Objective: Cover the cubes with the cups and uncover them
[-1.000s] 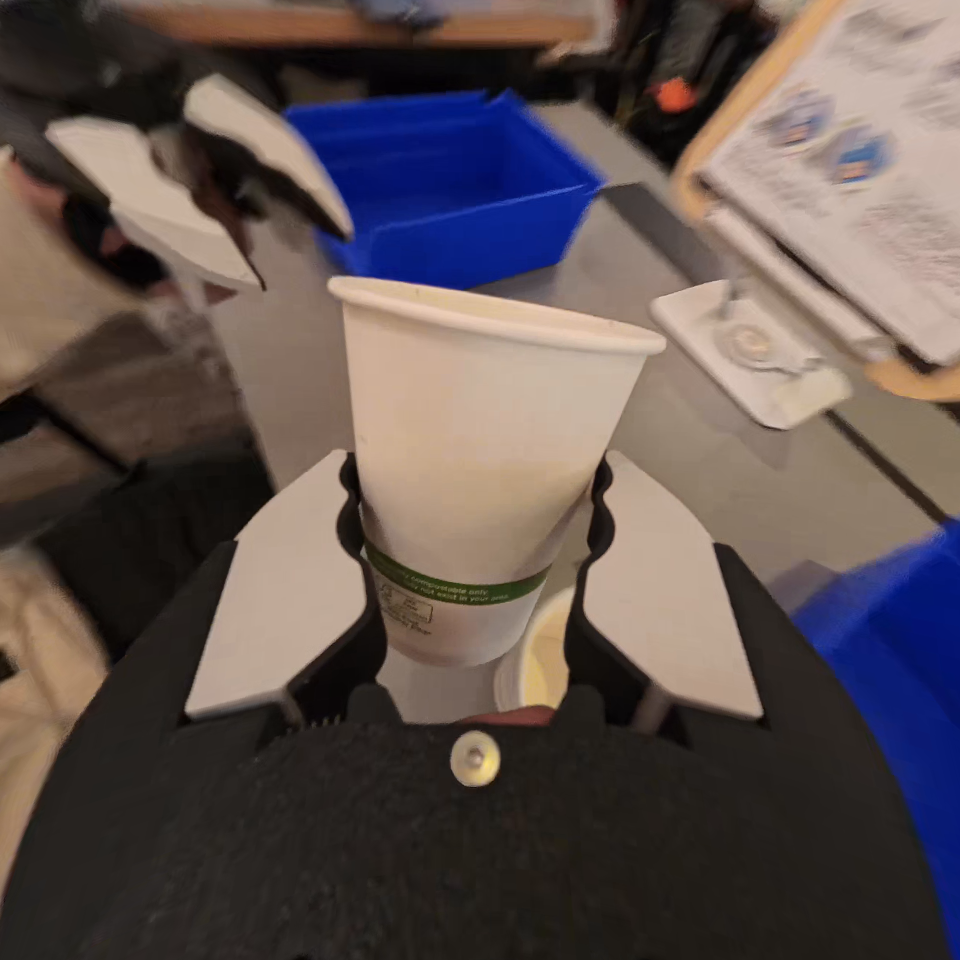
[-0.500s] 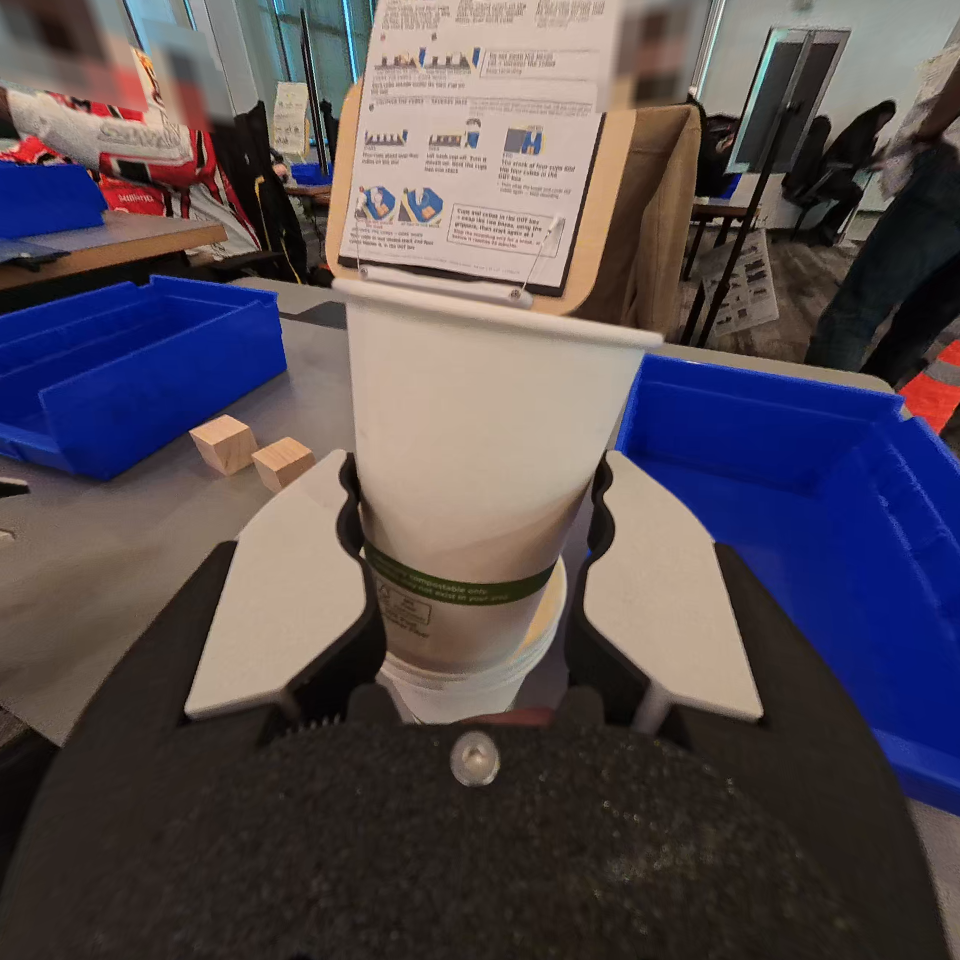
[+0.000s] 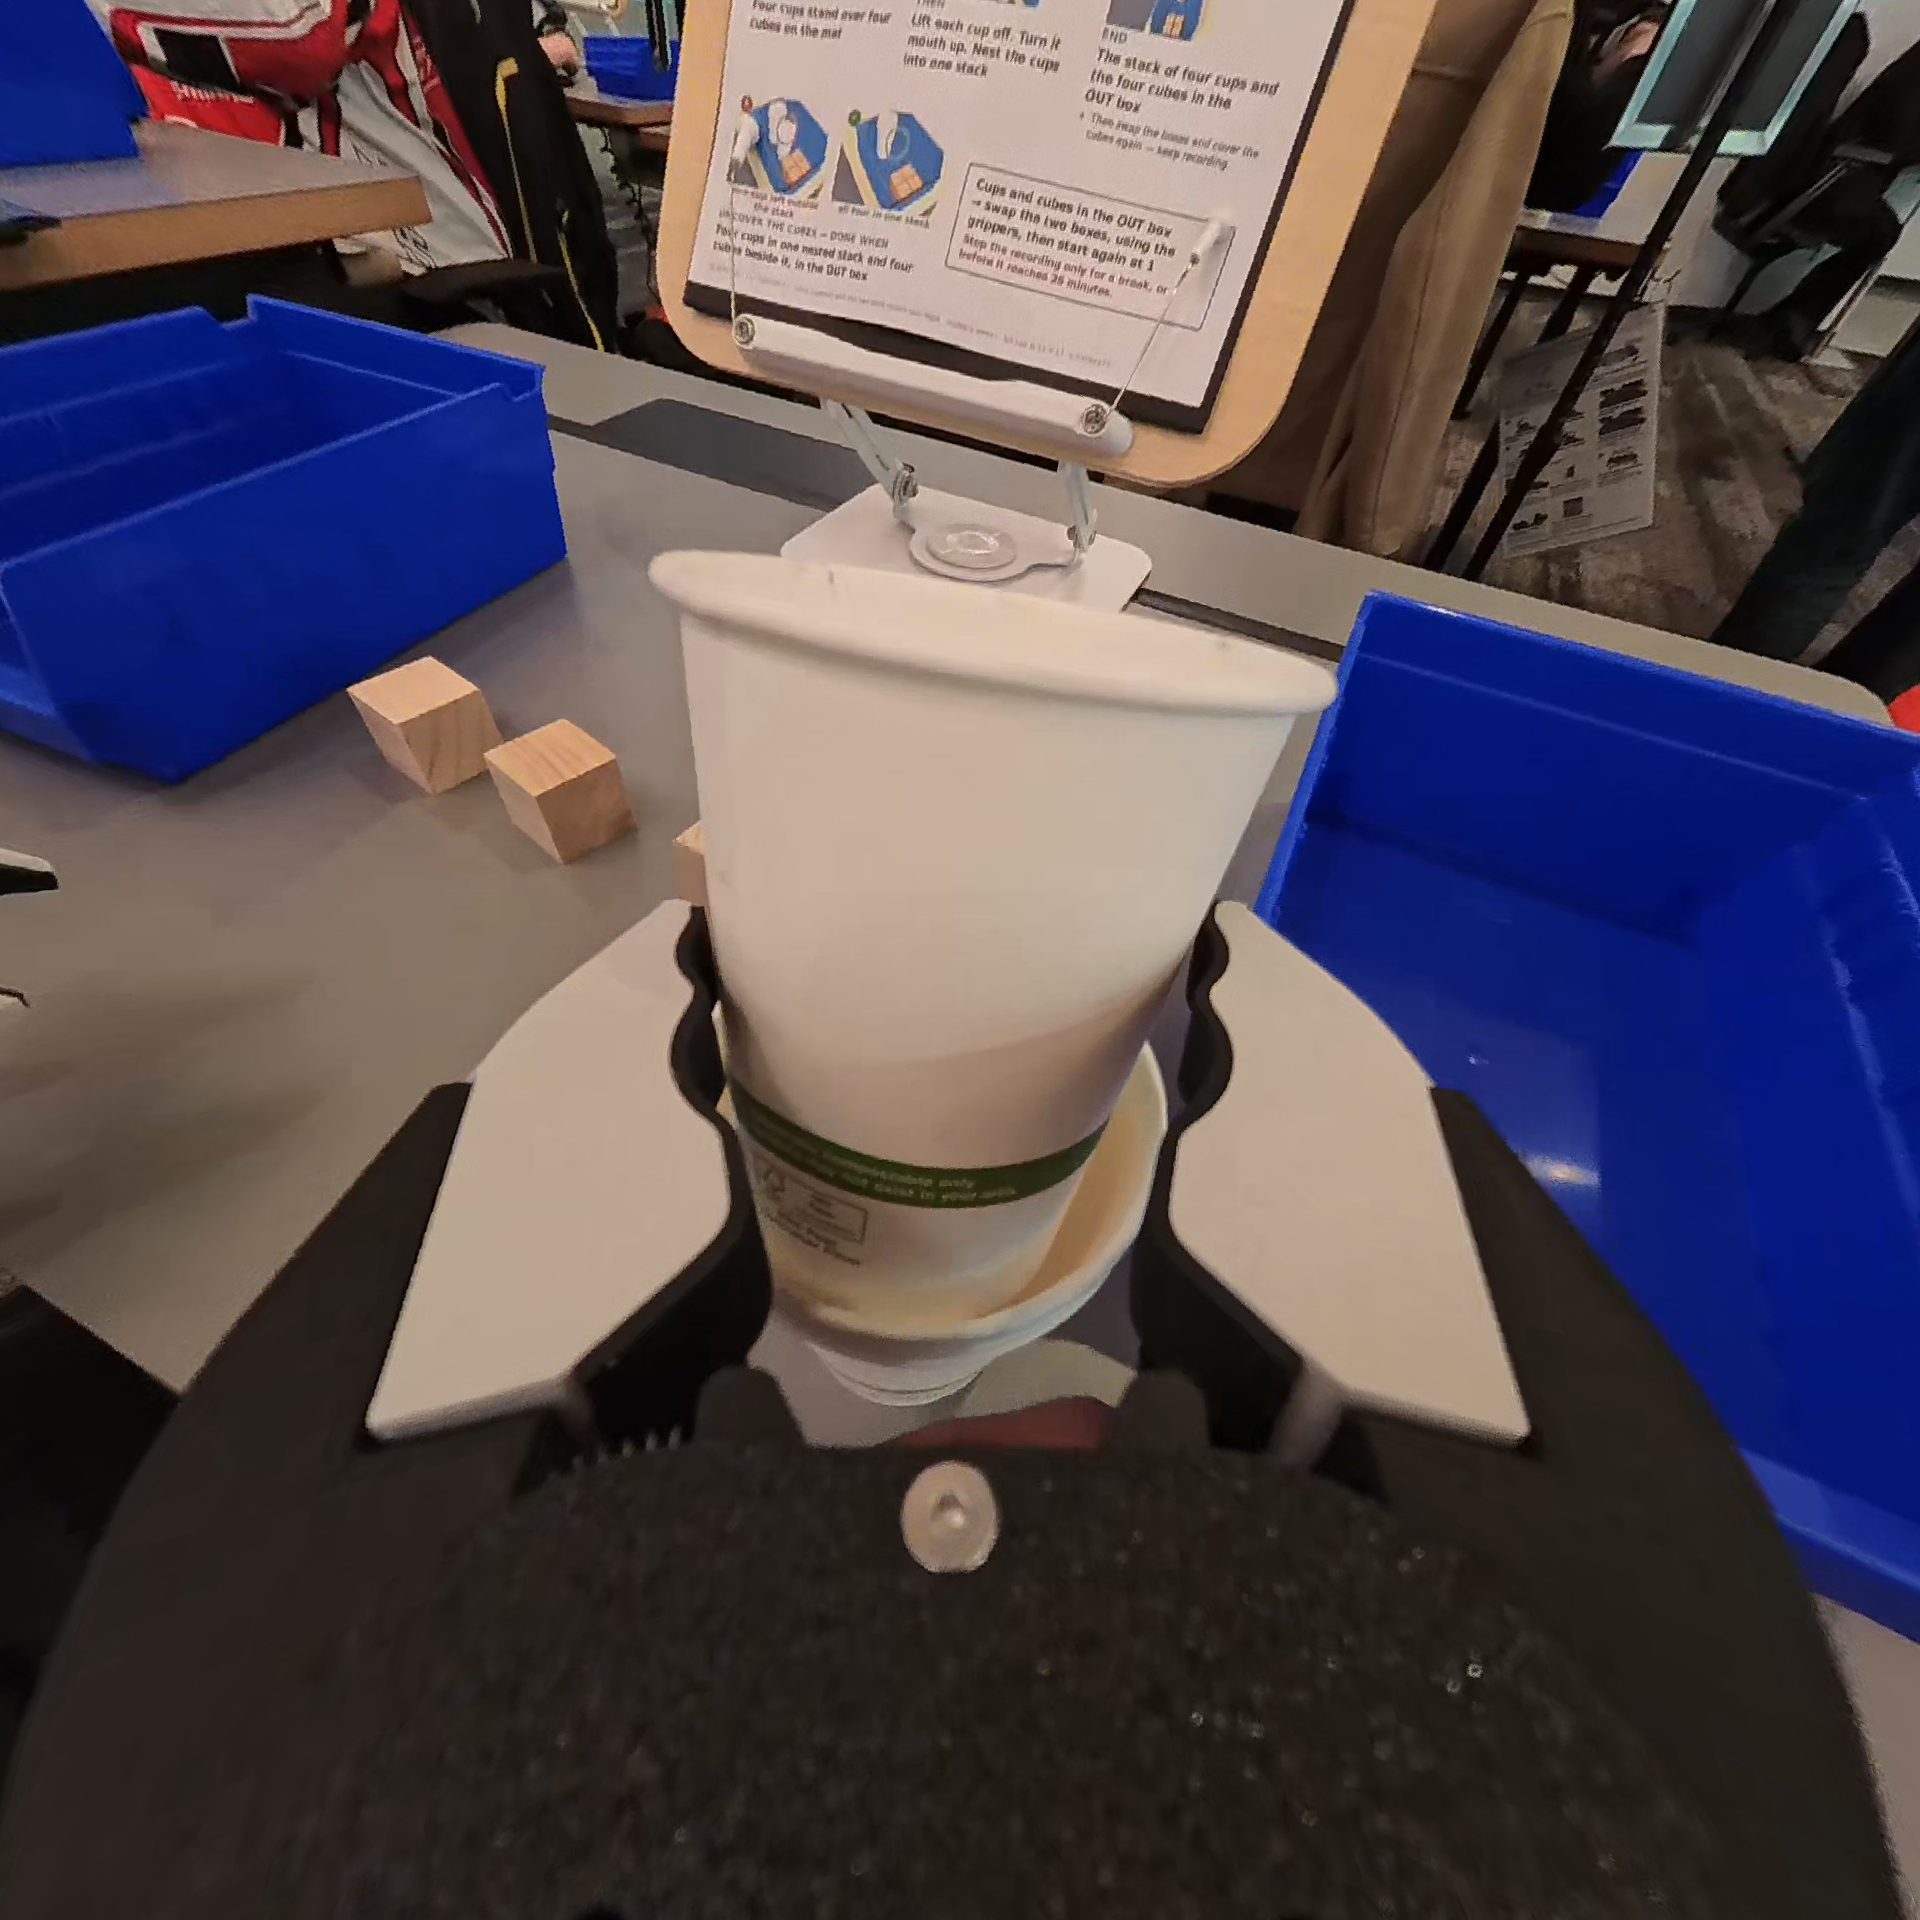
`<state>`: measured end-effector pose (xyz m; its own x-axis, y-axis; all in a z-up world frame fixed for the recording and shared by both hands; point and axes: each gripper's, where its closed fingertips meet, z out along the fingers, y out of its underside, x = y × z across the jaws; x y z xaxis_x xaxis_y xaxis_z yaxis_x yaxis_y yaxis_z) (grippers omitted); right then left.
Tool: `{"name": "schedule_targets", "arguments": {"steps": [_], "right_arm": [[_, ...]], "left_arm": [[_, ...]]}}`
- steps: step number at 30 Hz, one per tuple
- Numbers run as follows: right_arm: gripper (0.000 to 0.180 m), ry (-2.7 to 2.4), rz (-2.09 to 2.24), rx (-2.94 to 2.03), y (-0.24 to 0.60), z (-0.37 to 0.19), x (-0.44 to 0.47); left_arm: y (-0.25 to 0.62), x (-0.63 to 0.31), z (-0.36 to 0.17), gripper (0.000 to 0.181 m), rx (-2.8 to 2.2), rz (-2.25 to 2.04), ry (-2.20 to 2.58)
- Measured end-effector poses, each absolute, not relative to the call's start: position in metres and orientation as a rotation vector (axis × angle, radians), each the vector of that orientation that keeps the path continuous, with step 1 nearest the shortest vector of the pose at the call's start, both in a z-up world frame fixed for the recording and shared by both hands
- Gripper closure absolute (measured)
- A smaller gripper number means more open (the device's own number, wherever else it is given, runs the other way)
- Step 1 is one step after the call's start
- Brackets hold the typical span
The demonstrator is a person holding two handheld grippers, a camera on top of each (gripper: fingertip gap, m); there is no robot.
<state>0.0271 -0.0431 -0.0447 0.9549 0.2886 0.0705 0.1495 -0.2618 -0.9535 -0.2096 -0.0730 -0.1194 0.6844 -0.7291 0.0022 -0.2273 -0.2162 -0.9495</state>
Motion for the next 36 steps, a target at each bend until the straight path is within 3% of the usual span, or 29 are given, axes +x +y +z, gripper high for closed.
{"name": "schedule_targets", "arguments": {"steps": [6, 18, 23, 36], "right_arm": [[0.092, -0.409, 0.201, -1.966, -0.056, -0.060, 0.025], [0.074, -0.567, -0.018, -2.096, -0.083, -0.082, 0.046], [0.083, -0.279, 0.024, -1.855, -0.115, -0.058, 0.051], [0.087, -0.029, -0.007, -1.838, -0.121, -0.118, 0.037]], "left_arm": [[-0.076, -0.207, -0.120, 0.135, -1.763, -0.539, 0.802], [-0.083, -0.200, -0.121, 0.134, -1.747, -0.532, 0.855], [-0.077, -0.226, -0.115, 0.133, -1.772, -0.536, 0.673], [-0.059, -0.267, -0.104, 0.126, -1.785, -0.384, 0.465]]}}
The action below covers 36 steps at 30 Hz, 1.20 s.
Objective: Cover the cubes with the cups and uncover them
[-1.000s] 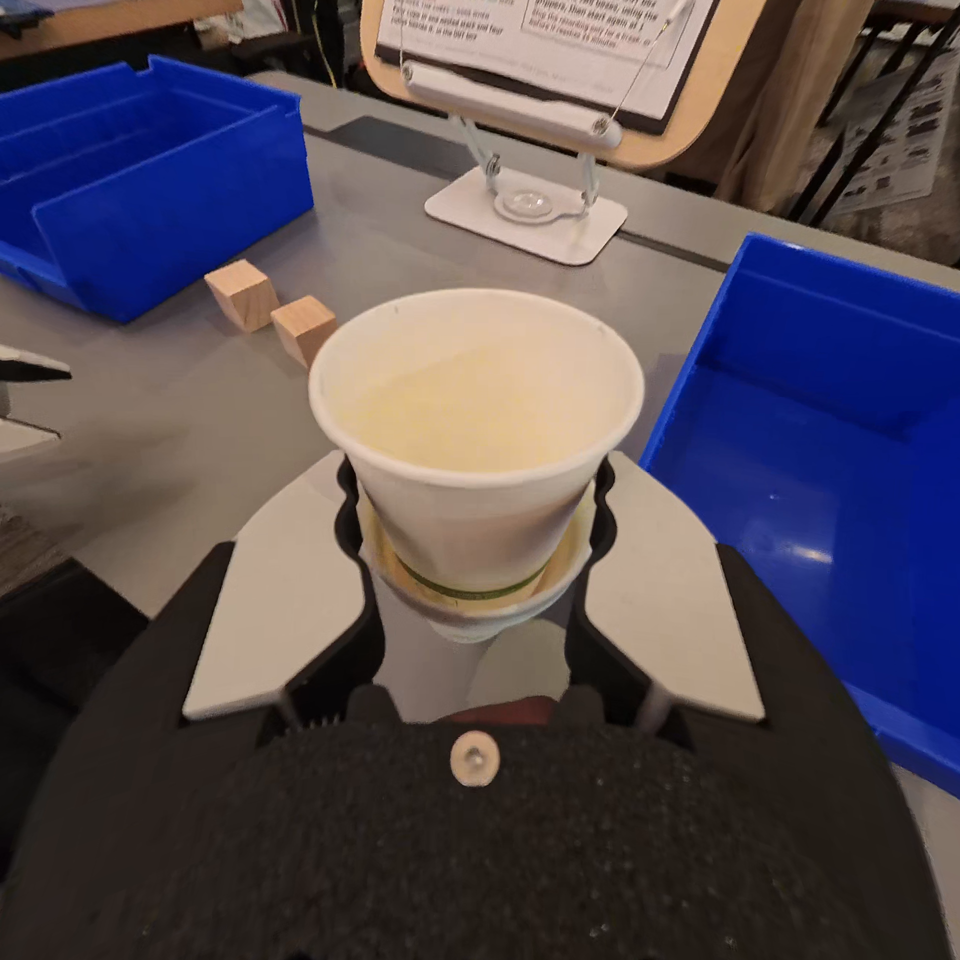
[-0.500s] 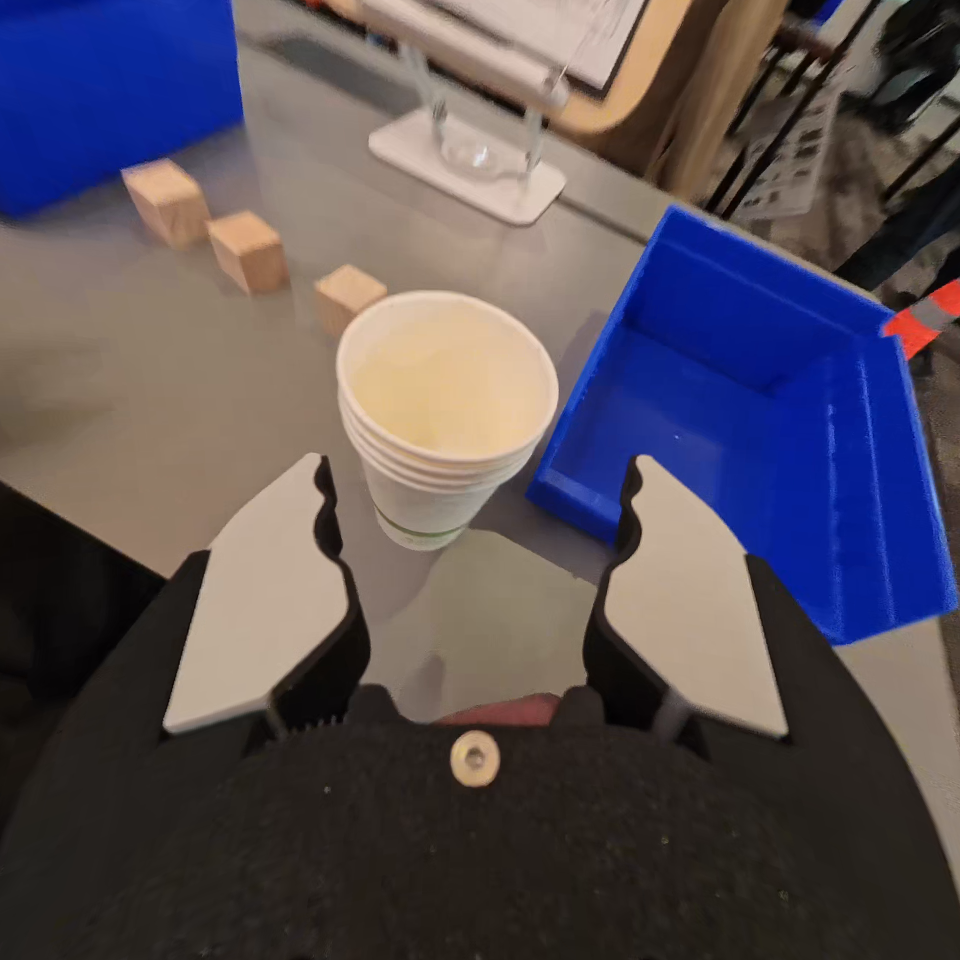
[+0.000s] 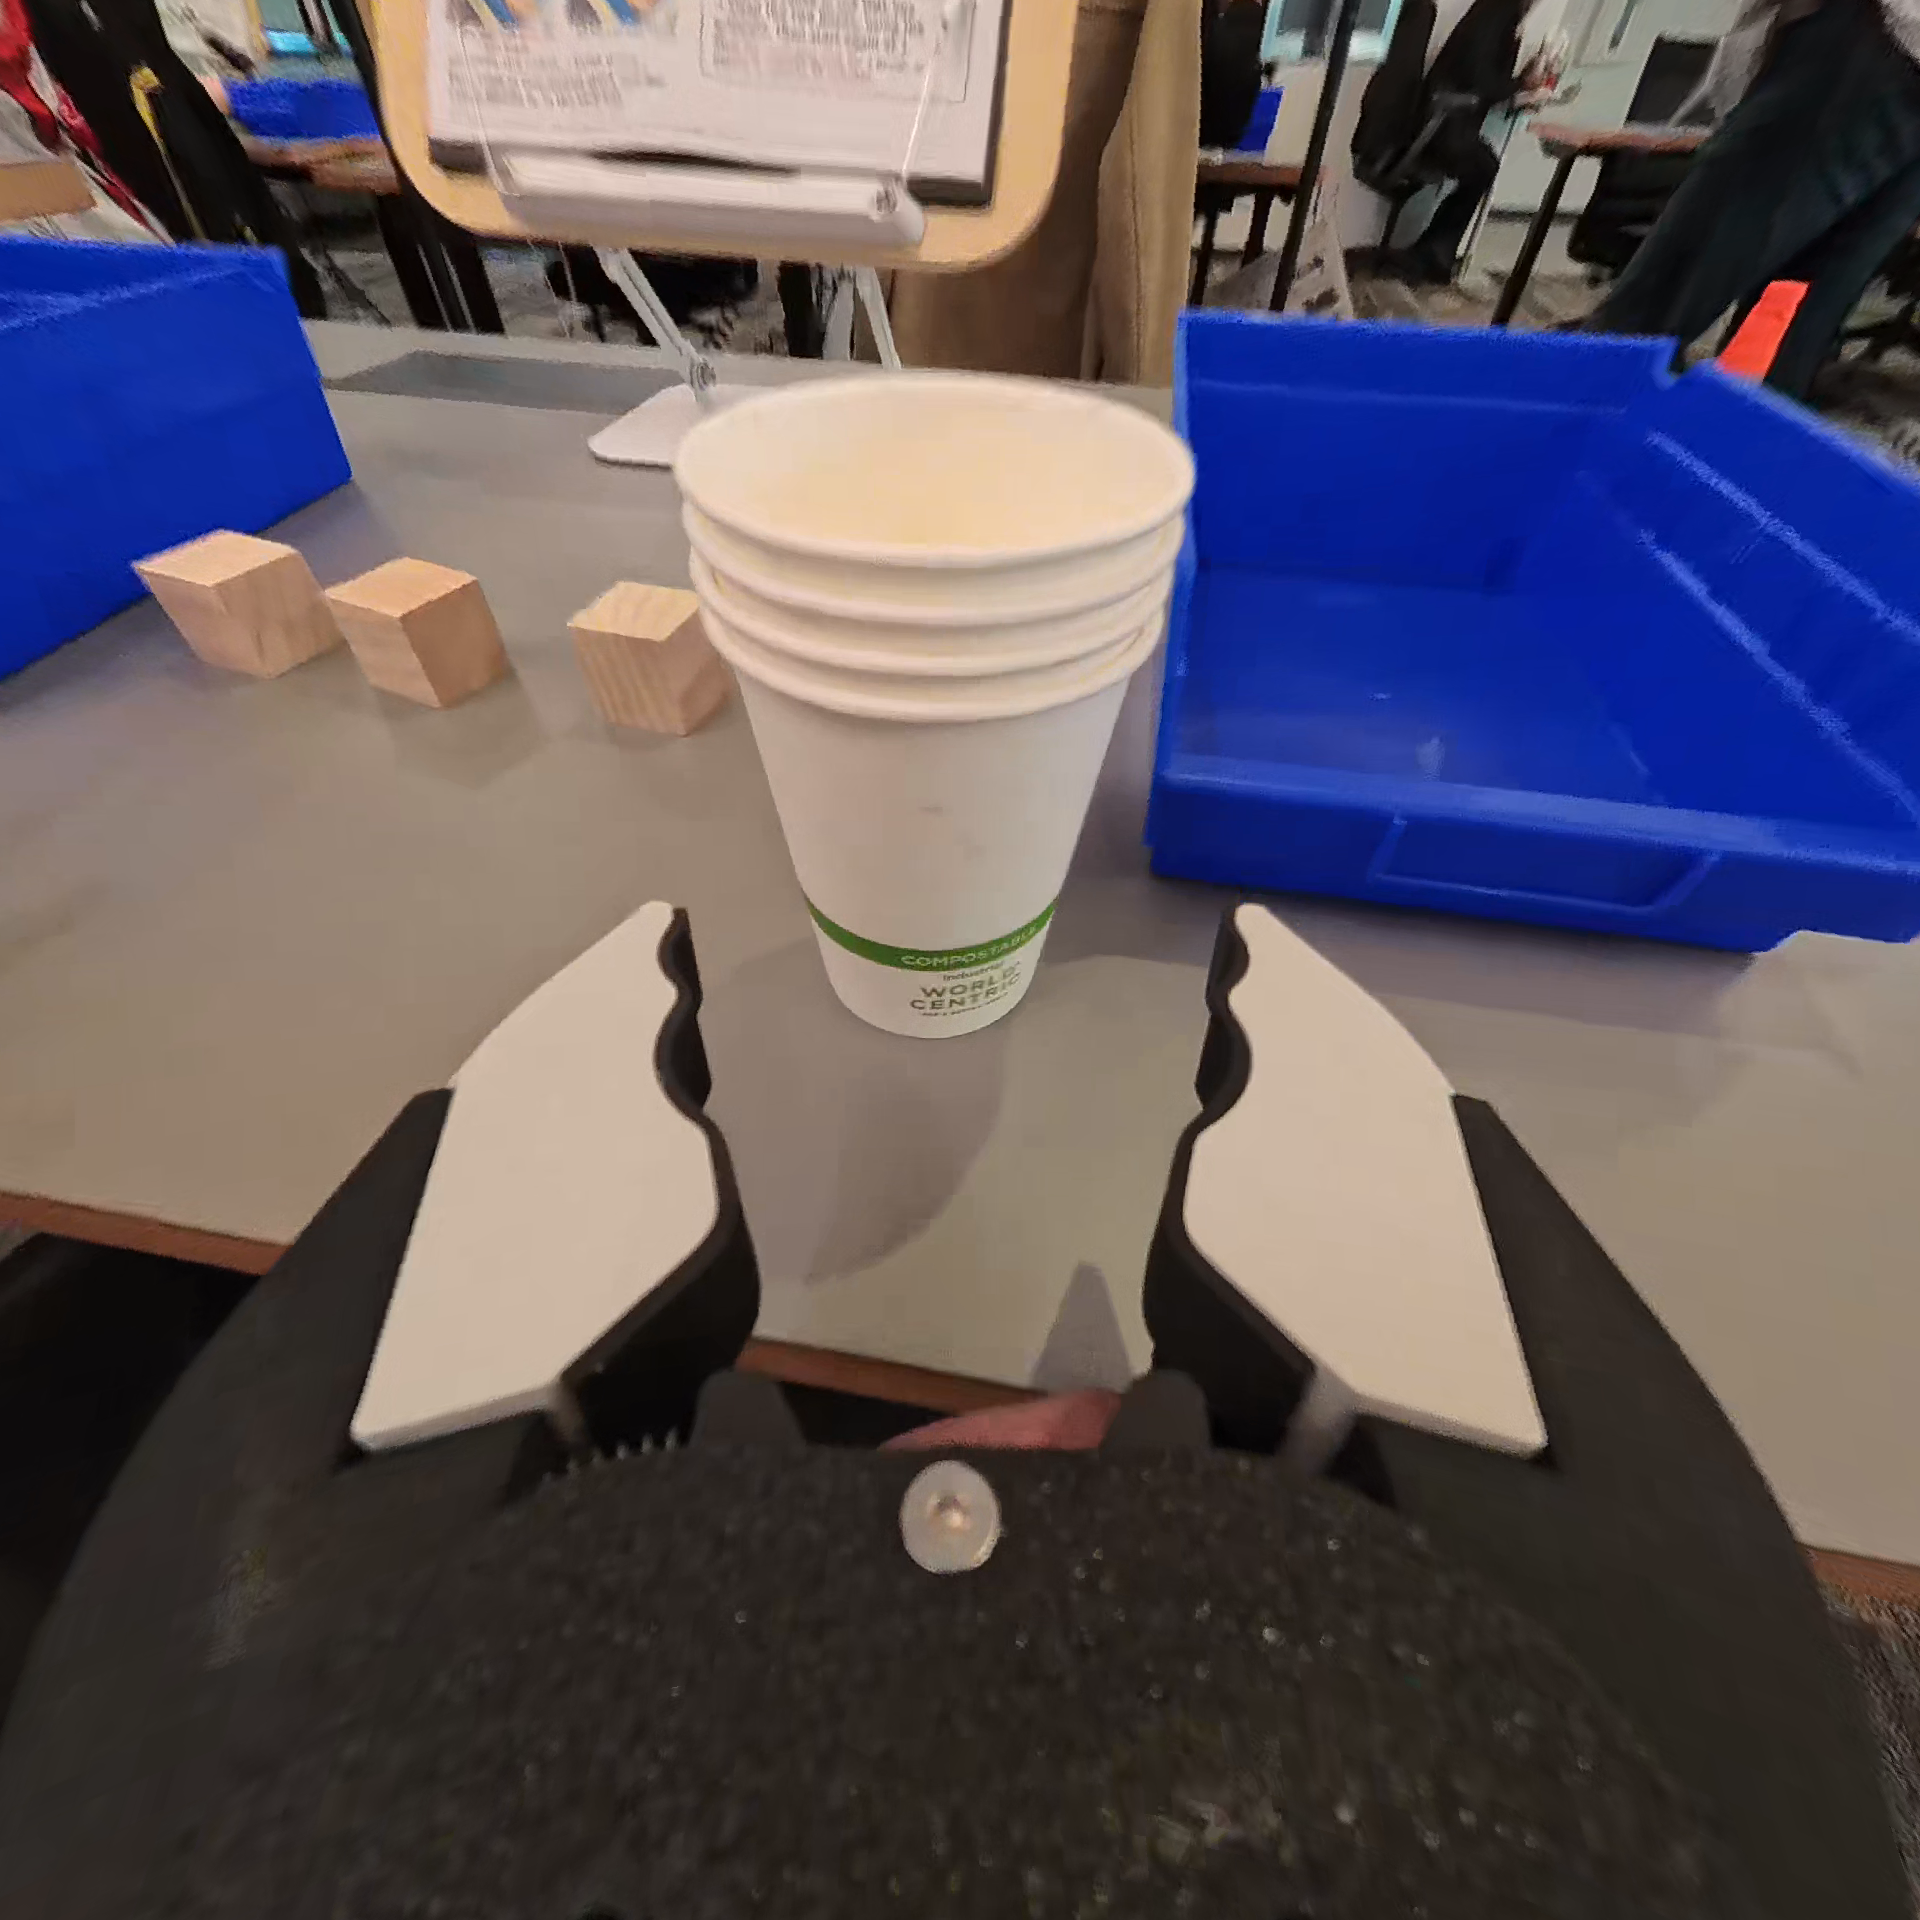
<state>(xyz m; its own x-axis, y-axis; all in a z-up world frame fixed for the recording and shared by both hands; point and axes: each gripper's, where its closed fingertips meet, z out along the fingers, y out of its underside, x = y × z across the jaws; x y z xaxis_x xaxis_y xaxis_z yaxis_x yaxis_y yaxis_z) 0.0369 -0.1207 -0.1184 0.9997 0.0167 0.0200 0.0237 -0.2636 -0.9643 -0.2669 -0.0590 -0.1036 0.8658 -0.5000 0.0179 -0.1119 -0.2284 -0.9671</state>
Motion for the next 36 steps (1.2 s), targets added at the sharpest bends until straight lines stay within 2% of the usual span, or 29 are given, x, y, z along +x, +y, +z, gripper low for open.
{"name": "schedule_targets", "arguments": {"steps": [5, 11, 13, 21, 24, 29, 33, 36], "right_arm": [[0.081, 0.002, 0.048, -1.925, -0.080, -0.136, 0.032], [0.082, 0.058, 0.035, -2.018, -0.055, -0.151, 0.029], [0.092, 0.077, 0.042, -2.054, -0.053, -0.155, 0.030], [0.093, 0.066, 0.039, -1.981, -0.094, -0.144, 0.037], [0.094, 0.065, -0.002, -1.935, -0.126, -0.128, 0.051], [0.094, 0.105, -0.113, -1.816, -0.128, -0.057, 0.113], [0.094, 0.022, -0.133, -1.741, -0.062, -0.009, 0.152], [0.094, 0.004, -0.051, -1.760, 0.009, -0.007, 0.171]], "left_arm": [[-0.063, -0.260, -0.109, 0.126, -1.798, -0.399, 0.510], [-0.067, -0.256, -0.107, 0.126, -1.780, -0.408, 0.537], [-0.068, -0.254, -0.108, 0.126, -1.779, -0.400, 0.553], [-0.070, -0.252, -0.107, 0.128, -1.769, -0.402, 0.573], [-0.070, -0.251, -0.109, 0.128, -1.779, -0.410, 0.576], [-0.071, -0.247, -0.112, 0.128, -1.790, -0.437, 0.585], [-0.071, -0.243, -0.114, 0.128, -1.793, -0.434, 0.603], [-0.071, -0.242, -0.115, 0.128, -1.793, -0.430, 0.612]]}}
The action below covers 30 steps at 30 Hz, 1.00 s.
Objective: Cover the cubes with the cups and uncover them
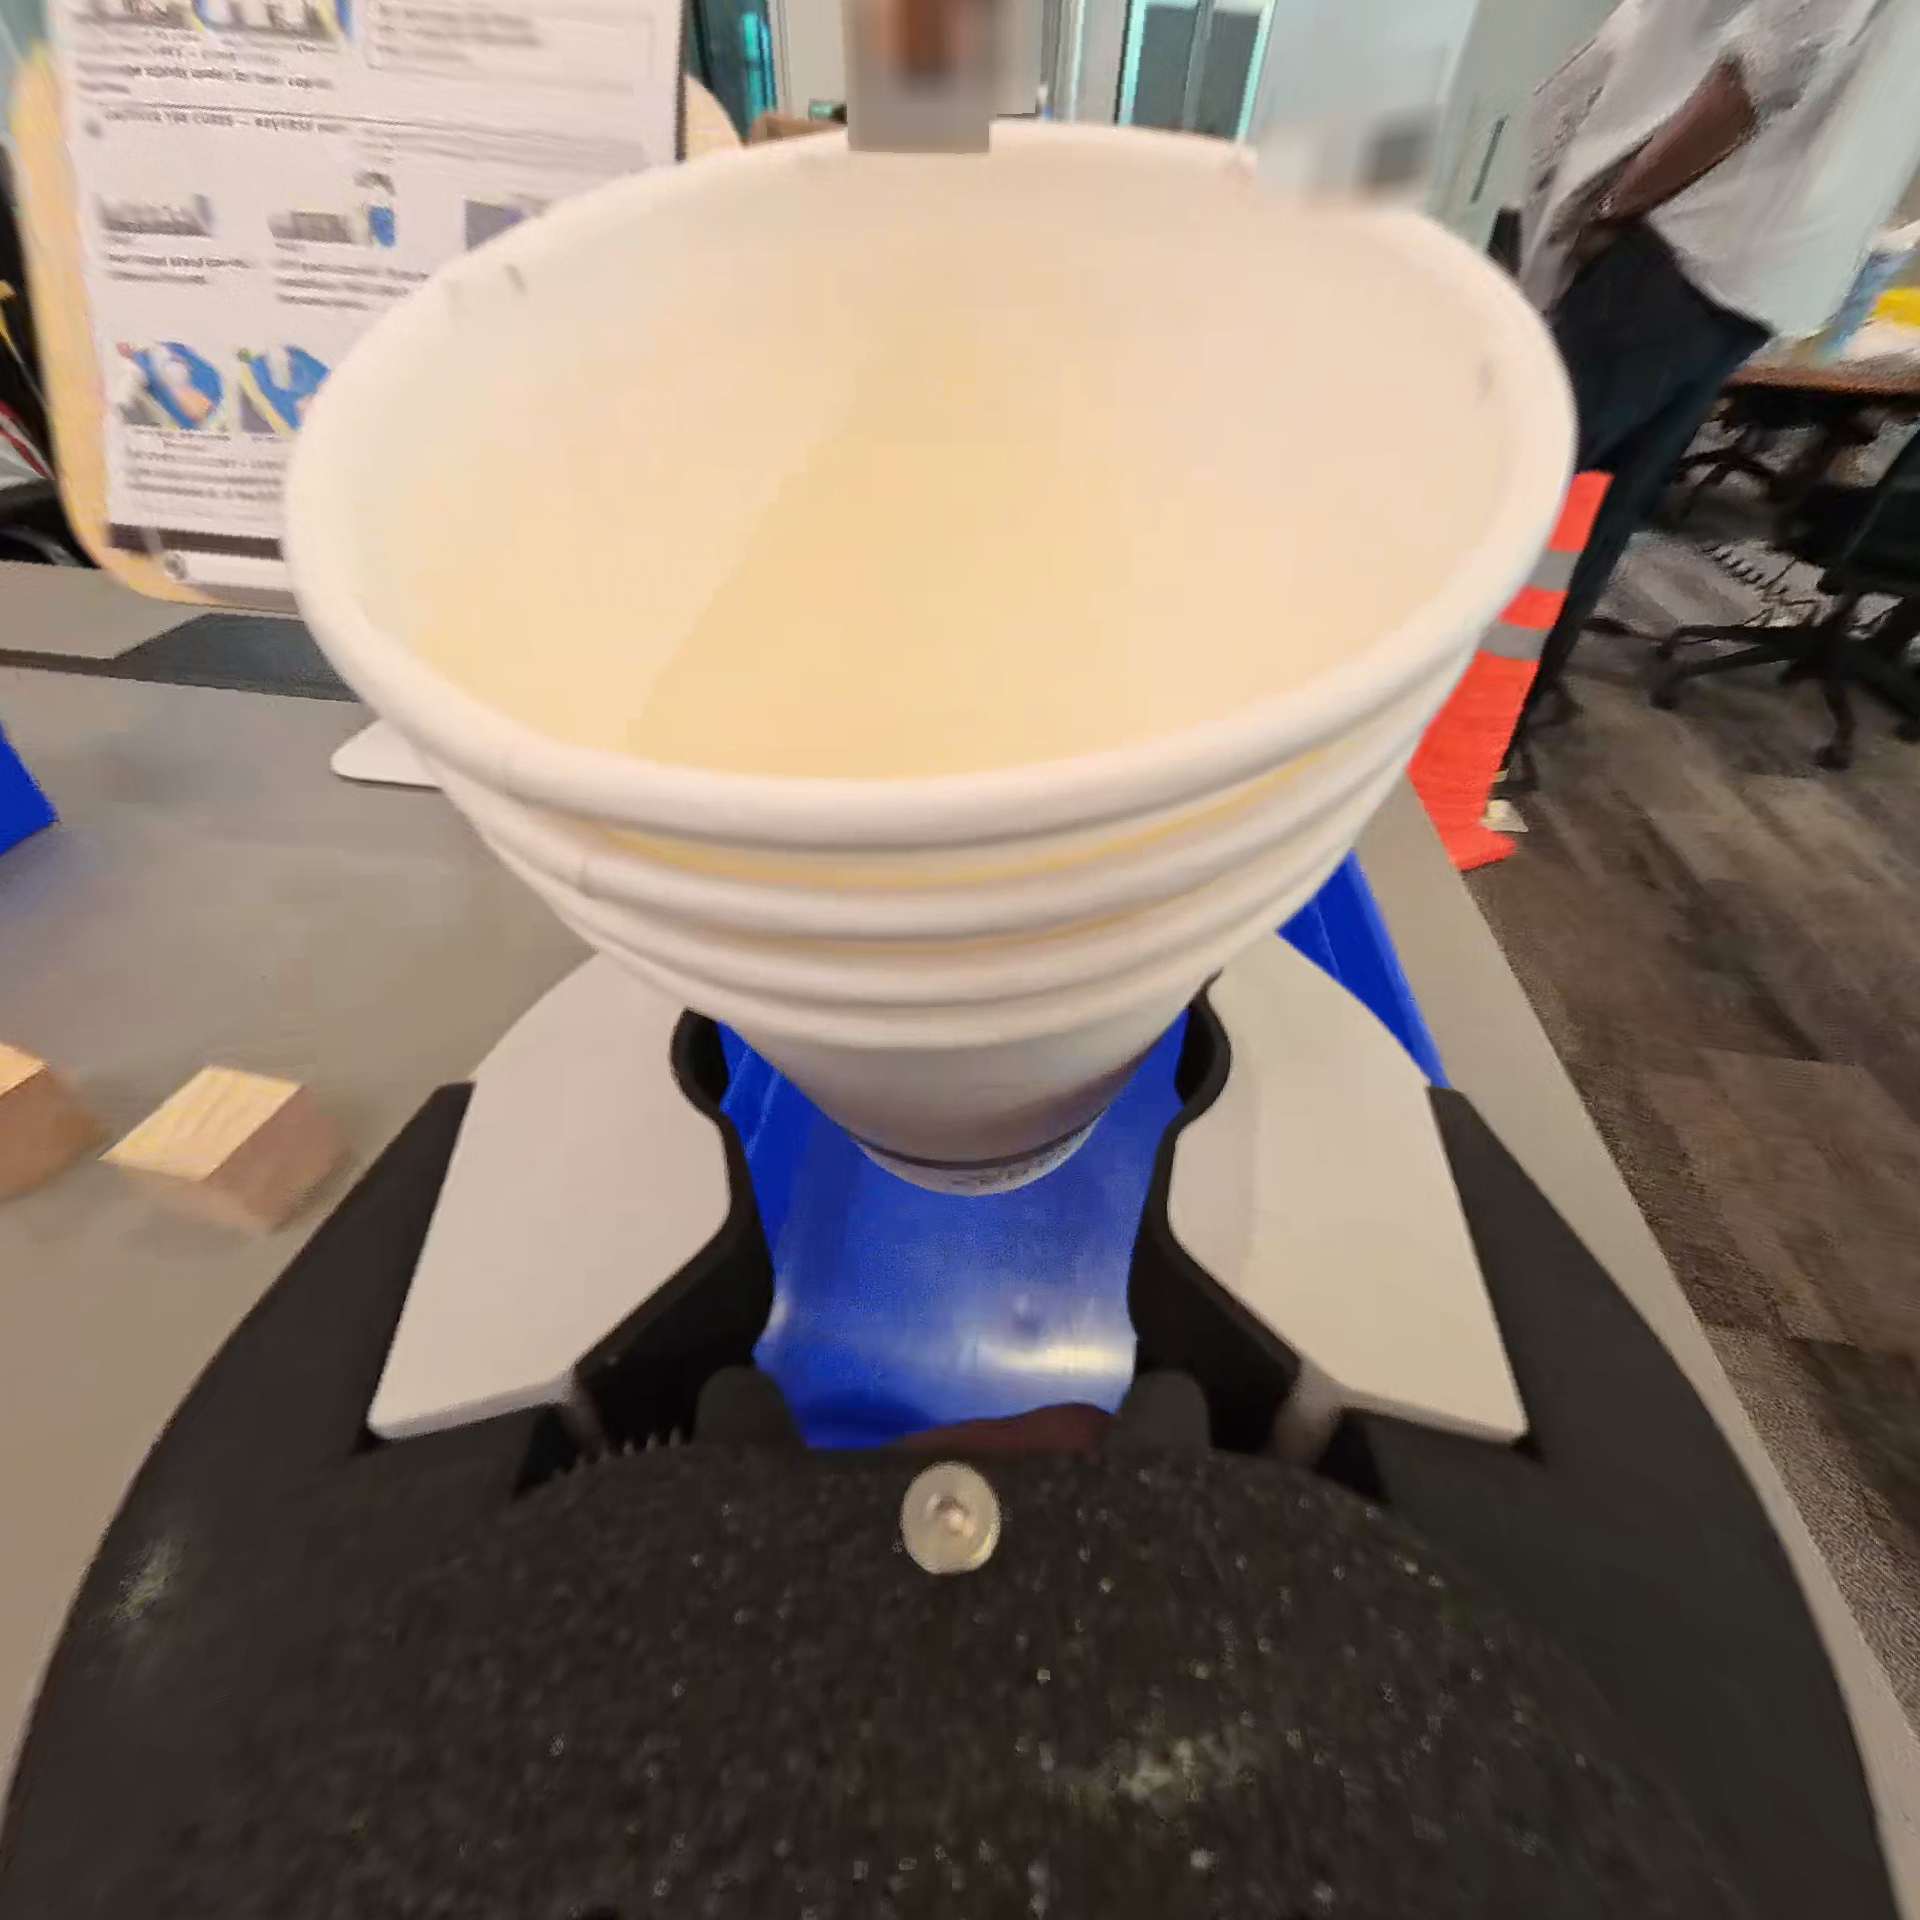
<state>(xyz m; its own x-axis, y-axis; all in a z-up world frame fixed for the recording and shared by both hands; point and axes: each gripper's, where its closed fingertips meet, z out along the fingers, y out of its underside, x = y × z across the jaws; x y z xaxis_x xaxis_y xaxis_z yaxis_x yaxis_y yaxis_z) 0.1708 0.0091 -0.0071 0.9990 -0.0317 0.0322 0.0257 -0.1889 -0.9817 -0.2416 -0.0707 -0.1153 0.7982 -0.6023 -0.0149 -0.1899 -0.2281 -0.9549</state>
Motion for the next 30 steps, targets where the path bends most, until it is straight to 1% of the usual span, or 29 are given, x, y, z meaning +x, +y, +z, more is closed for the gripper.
{"name": "schedule_targets", "arguments": {"steps": [2, 6, 9, 13, 16, 22, 30], "right_arm": [[0.093, 0.012, -0.023, -1.802, 0.055, -0.022, 0.184], [0.093, 0.033, 0.027, -1.943, 0.122, -0.075, 0.203], [0.093, 0.074, 0.027, -2.042, 0.149, -0.111, 0.216], [0.093, 0.128, 0.082, -2.107, 0.165, -0.140, 0.223], [0.092, 0.136, 0.116, -2.138, 0.168, -0.151, 0.223], [0.092, 0.089, 0.066, -2.126, 0.170, -0.151, 0.222], [0.091, 0.088, 0.062, -2.182, 0.162, -0.159, 0.219]], "left_arm": [[-0.071, -0.240, -0.118, 0.128, -1.800, -0.433, 0.616], [-0.072, -0.237, -0.124, 0.128, -1.810, -0.432, 0.636], [-0.073, -0.237, -0.124, 0.129, -1.799, -0.411, 0.655], [-0.072, -0.240, -0.124, 0.129, -1.795, -0.395, 0.656], [-0.070, -0.241, -0.127, 0.129, -1.808, -0.406, 0.651], [-0.068, -0.237, -0.133, 0.129, -1.829, -0.423, 0.662], [-0.070, -0.229, -0.129, 0.129, -1.809, -0.424, 0.684]]}}
